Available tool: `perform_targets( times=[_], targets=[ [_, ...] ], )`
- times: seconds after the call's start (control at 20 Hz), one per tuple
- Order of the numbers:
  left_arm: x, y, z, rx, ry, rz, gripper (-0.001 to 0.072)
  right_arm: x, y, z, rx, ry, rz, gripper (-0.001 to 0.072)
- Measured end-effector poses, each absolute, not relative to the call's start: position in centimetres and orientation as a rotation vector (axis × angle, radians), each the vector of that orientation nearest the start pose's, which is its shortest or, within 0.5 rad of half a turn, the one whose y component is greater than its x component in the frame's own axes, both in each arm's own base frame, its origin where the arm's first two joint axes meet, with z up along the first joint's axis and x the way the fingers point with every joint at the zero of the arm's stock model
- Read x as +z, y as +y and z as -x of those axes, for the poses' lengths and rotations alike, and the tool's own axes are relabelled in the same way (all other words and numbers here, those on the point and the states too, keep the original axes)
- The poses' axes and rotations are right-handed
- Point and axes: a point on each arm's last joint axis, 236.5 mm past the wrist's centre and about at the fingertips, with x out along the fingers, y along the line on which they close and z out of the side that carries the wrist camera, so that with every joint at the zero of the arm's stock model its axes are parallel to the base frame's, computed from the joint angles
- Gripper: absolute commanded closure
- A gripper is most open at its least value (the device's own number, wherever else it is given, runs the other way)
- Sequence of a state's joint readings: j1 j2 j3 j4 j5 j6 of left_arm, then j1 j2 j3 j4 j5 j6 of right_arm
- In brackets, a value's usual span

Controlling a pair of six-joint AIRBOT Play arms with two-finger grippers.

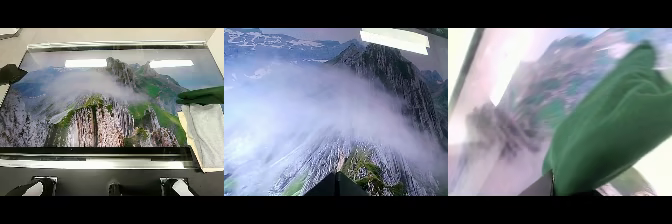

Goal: Fold the shirts.

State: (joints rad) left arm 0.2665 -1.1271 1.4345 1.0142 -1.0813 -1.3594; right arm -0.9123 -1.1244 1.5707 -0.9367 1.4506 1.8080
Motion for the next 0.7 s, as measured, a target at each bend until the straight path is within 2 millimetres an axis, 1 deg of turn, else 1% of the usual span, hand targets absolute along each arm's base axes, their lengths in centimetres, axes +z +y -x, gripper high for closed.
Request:
perform_targets(
  times=[0.1, 0.15, 0.25, 0.3, 0.35, 0.45, 0.6, 0.7],
  targets=[
    [22.2, 0.4, -43.5, -0.189, 0.663, 0.32, 0.068, 24.1, -21.7, -29.7, -0.469, 0.647, -1.011, 0.0667],
    [22.2, 0.5, -43.5, -0.189, 0.662, 0.319, 0.068, 24.0, -22.5, -28.5, -0.511, 0.649, -1.021, 0.0667],
    [22.2, 0.5, -43.5, -0.191, 0.662, 0.313, 0.068, 23.1, -23.6, -25.8, -0.601, 0.688, -1.037, 0.0667],
    [22.2, 0.5, -43.5, -0.191, 0.662, 0.312, 0.068, 22.1, -24.1, -24.3, -0.655, 0.727, -1.042, 0.0667],
    [22.2, 0.5, -43.5, -0.192, 0.662, 0.309, 0.068, 20.7, -24.4, -22.8, -0.709, 0.779, -1.049, 0.0667],
    [22.2, 0.5, -43.5, -0.193, 0.661, 0.306, 0.068, 17.5, -24.2, -19.7, -0.791, 0.904, -1.061, 0.0667],
    [22.2, 0.5, -43.5, -0.194, 0.661, 0.305, 0.068, 11.9, -22.8, -15.2, -0.912, 1.073, -1.085, 0.0667],
    [22.2, 0.4, -43.5, -0.195, 0.663, 0.305, 0.068, 8.3, -21.7, -13.1, -0.96, 1.149, -1.095, 0.0666]
  ],
)
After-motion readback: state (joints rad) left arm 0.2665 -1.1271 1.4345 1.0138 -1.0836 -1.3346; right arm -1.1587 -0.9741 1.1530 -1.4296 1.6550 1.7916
